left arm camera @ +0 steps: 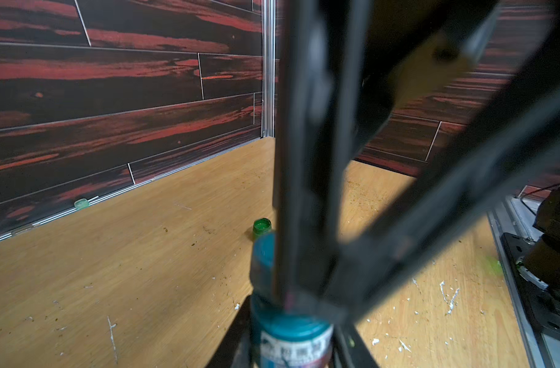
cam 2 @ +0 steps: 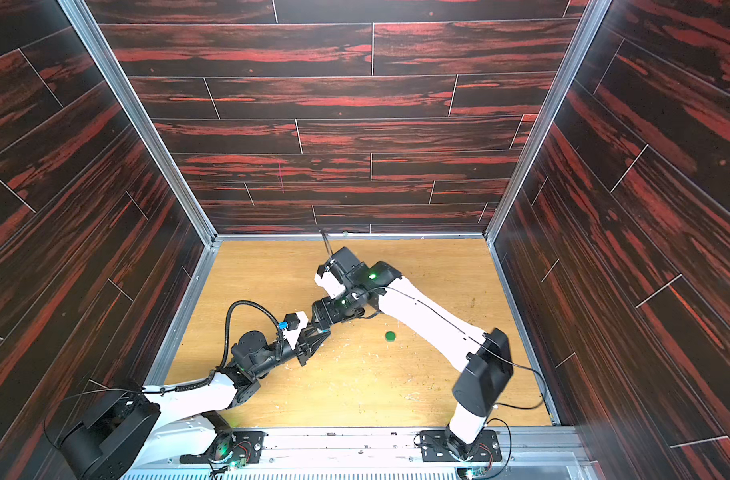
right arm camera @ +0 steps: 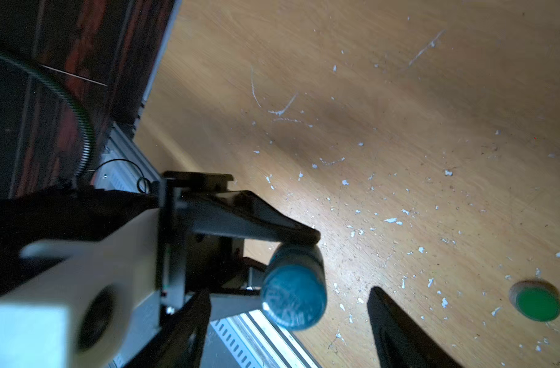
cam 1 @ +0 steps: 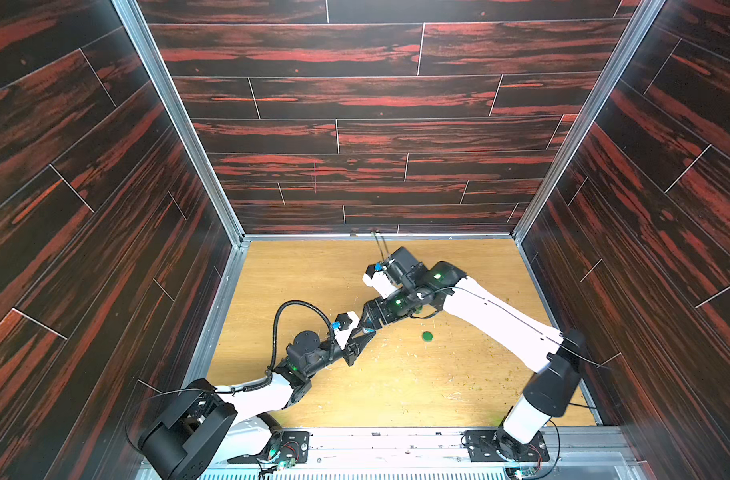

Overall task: Close the paint jar lid
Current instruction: Close the lid on the paint jar.

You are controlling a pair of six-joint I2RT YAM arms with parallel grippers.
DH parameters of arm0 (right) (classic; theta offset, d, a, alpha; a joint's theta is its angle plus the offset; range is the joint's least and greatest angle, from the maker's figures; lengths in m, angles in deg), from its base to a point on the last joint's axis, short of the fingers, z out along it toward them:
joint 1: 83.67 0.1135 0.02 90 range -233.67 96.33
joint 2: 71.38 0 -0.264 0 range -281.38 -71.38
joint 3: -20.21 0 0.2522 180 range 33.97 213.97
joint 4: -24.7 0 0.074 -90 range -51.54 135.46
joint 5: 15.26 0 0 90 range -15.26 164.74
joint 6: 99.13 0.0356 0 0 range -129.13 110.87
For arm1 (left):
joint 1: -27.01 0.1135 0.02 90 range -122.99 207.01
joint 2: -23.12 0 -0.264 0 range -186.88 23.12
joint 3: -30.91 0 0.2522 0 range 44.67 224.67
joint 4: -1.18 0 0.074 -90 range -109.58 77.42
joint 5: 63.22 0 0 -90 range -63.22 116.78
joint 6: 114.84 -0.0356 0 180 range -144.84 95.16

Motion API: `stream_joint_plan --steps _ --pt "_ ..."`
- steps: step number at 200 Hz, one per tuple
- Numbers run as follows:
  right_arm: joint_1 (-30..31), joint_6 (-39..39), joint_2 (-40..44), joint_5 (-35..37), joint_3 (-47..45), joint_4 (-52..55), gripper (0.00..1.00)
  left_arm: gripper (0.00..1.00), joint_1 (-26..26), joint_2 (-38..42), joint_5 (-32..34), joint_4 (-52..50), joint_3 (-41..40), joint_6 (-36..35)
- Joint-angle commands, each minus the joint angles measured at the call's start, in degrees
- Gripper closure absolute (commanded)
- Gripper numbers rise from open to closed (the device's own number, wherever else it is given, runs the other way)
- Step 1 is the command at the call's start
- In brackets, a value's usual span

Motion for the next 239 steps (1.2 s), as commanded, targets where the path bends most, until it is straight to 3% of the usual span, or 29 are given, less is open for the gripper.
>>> stream_joint_plan --steps 1,75,148,239 --pt "-0.56 -0.49 2.45 -0.27 1.69 1.14 0.19 0.73 -0.01 0.45 0.05 1.88 0.37 -0.25" --pt "-3.23 -0.06 0.54 3.57 -1.88 1.83 0.19 0.73 -0.07 0.80 0.06 1.70 0.55 -0.16" --pt "-0.56 0.42 -4.41 2.60 -5.06 -0.13 0.19 0.73 -0.09 0.45 -0.23 1.73 0.81 -0.16" --pt "-2.75 0.45 1.26 0.83 -2.16 -0.78 0.19 0.73 -0.11 0.54 -0.54 2.10 0.39 -0.07"
